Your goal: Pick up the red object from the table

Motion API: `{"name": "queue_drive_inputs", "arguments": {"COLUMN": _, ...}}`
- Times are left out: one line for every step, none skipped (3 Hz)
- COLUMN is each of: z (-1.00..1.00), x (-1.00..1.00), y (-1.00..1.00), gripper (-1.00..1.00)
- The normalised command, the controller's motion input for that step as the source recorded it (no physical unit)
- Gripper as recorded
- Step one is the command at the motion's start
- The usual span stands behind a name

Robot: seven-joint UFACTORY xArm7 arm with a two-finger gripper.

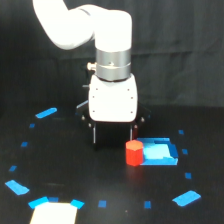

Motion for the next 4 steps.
{"name": "queue_drive_inputs", "arguments": {"z": -0.09, "x": 1.00, "y": -0.42, "gripper": 1.00}}
{"name": "queue_drive_inputs", "arguments": {"z": -0.35, "x": 0.49, "y": -0.79, "gripper": 0.66}}
{"name": "queue_drive_inputs", "arguments": {"z": -0.42, "x": 0.21, "y": -0.49, "gripper": 0.56}}
{"name": "queue_drive_inputs", "arguments": {"z": -0.30, "x": 0.56, "y": 0.08, "gripper": -1.00}}
